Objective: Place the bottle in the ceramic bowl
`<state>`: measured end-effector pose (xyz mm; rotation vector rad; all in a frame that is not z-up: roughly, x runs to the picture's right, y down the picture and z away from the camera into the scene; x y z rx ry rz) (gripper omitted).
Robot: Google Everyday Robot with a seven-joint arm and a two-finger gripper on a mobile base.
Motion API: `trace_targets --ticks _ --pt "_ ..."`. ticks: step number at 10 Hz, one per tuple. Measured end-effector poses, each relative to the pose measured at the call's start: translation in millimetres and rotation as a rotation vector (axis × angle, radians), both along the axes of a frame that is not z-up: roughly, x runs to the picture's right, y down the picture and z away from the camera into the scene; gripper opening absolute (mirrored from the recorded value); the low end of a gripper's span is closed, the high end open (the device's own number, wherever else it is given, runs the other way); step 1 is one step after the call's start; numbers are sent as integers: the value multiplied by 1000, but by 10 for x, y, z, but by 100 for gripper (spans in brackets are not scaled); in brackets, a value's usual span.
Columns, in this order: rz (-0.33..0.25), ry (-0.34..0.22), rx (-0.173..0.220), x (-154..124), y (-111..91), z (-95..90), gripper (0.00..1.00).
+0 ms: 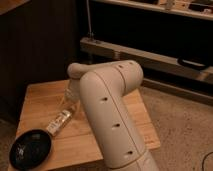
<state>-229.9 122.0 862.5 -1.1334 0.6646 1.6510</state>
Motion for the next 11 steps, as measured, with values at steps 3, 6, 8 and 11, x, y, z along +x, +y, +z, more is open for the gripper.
trace_targets --ticks 3,6,8,11 --pt "7 -23 -38 -56 88 18 65" --pt "11 -55 -71 -127 168 10 65" --pt "4 -71 -81 -180 193 -14 65" --pt "-26 -86 -90 -265 191 -72 61"
